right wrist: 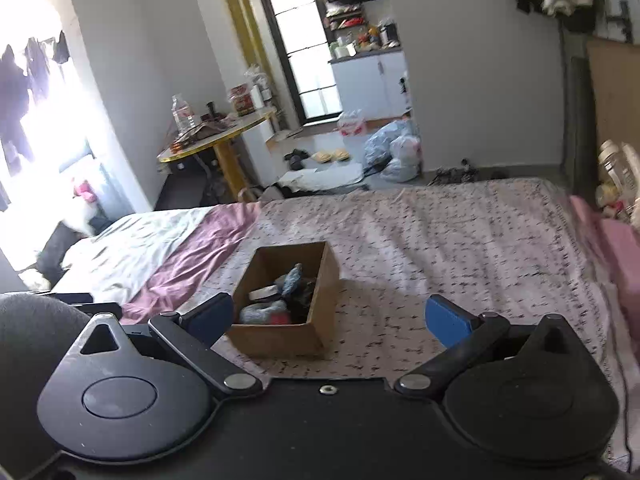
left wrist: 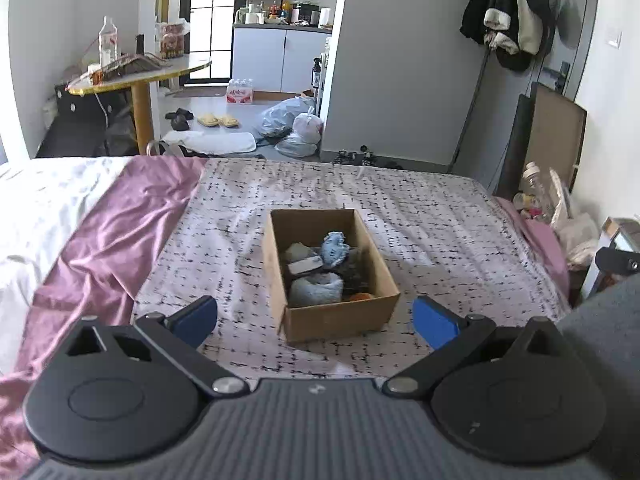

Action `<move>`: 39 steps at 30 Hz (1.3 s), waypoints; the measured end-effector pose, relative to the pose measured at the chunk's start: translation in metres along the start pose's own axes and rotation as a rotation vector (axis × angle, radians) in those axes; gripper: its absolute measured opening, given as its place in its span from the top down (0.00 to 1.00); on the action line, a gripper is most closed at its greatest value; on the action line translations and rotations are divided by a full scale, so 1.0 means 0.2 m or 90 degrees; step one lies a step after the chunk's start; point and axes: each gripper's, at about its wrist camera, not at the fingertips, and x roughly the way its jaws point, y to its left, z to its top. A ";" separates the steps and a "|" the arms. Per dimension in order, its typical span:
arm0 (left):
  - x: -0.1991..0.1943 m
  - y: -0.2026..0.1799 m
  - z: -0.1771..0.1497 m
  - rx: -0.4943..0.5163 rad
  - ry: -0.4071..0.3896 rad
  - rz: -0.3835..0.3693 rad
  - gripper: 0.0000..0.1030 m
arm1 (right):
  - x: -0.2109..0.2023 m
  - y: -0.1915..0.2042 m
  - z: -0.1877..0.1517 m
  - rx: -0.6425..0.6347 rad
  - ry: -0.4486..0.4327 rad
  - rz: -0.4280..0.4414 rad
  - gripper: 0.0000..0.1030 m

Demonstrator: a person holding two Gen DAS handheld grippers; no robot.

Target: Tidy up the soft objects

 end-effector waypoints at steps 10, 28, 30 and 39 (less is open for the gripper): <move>-0.01 -0.02 -0.03 -0.019 -0.007 0.005 0.00 | -0.03 0.00 -0.05 0.014 0.004 0.015 0.00; 0.06 -0.07 -0.05 -0.030 -0.007 -0.001 0.00 | 0.06 0.01 -0.06 0.018 0.039 -0.006 0.00; 0.07 -0.07 -0.05 -0.030 -0.006 0.000 0.00 | 0.06 0.00 -0.06 0.016 0.038 -0.010 0.00; 0.07 -0.09 -0.04 -0.024 -0.006 0.018 0.00 | 0.05 0.00 -0.07 0.013 0.033 -0.020 0.00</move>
